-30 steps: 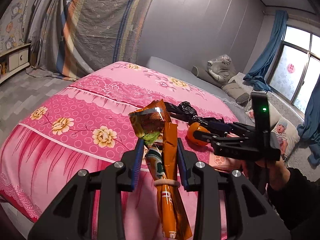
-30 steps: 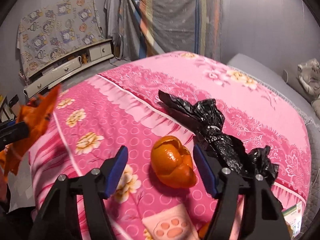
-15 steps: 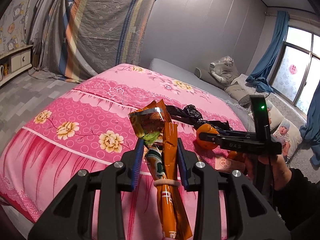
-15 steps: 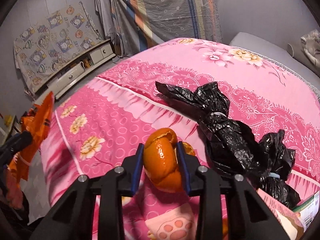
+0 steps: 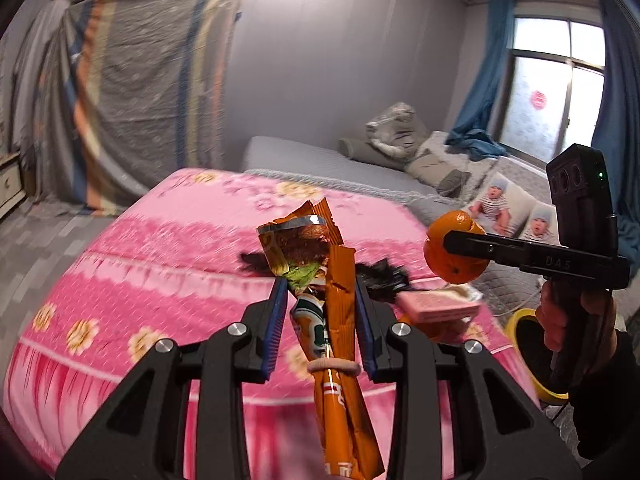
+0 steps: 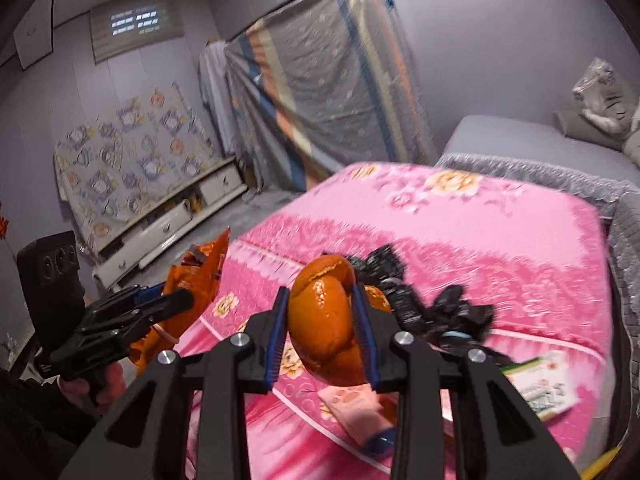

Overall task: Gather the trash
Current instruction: 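Grasp the orange with the right gripper while the left holds the wrappers, then carry wrappers and orange over the yellow bin and open both grippers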

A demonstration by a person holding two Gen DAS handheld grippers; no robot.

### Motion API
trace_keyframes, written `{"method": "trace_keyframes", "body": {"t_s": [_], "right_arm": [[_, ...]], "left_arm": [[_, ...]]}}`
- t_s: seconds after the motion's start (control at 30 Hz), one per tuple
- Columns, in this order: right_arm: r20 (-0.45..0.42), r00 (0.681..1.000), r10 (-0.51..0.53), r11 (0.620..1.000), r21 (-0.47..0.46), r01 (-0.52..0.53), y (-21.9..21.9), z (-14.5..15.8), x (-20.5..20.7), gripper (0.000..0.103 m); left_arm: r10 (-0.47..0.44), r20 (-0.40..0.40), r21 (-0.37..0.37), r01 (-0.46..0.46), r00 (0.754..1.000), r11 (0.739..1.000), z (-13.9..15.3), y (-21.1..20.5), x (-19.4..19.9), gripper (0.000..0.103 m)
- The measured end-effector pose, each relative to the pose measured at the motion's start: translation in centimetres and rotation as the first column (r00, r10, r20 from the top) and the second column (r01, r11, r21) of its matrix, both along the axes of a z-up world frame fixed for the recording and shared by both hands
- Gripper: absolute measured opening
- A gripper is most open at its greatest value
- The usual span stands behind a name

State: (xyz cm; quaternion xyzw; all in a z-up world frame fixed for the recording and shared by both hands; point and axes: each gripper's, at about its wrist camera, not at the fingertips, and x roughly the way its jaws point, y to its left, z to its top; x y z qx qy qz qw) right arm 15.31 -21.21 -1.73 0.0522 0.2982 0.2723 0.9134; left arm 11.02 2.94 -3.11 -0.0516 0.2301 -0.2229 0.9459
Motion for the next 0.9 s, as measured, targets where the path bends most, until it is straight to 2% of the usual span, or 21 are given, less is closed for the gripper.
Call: {"method": "trace_keyframes", "body": {"t_s": [0.17, 0.3, 0.4, 0.6, 0.73, 0.9], "right_arm": [[0.096, 0.987, -0.129, 0.991, 0.029, 0.127, -6.0, 3.1, -3.8, 0.030], [0.156, 0.956, -0.247, 0.969, 0.048, 0.242, -11.0, 4.6, -7.0, 0.030], [0.194, 0.916, -0.351, 0.936, 0.062, 0.346, -14.7, 5.1, -9.7, 0.030], [0.221, 0.815, -0.536, 0.844, 0.108, 0.526, -21.7, 4.8, -15.3, 0.030], [0.216, 0.731, -0.648, 0.760, 0.109, 0.641, -25.6, 3.5, -18.6, 0.030], [0.168, 0.664, -0.729, 0.683, 0.108, 0.722, -28.7, 0.5, -21.4, 0.030]], "left_arm": [[-0.126, 0.083, 0.032, 0.123, 0.989, 0.992, 3.7, -5.6, 0.5, 0.030], [-0.249, 0.163, 0.078, 0.239, 0.955, 0.968, 6.4, -11.7, 0.0, 0.030], [-0.336, 0.184, 0.097, 0.324, 0.924, 0.941, 7.5, -16.0, -0.7, 0.031], [-0.473, 0.192, 0.129, 0.456, 0.860, 0.881, 8.2, -23.9, -2.5, 0.031], [-0.533, 0.185, 0.142, 0.514, 0.826, 0.846, 7.9, -28.2, -4.3, 0.031], [-0.612, 0.142, 0.142, 0.596, 0.778, 0.791, 6.4, -33.6, -5.8, 0.031]]}}
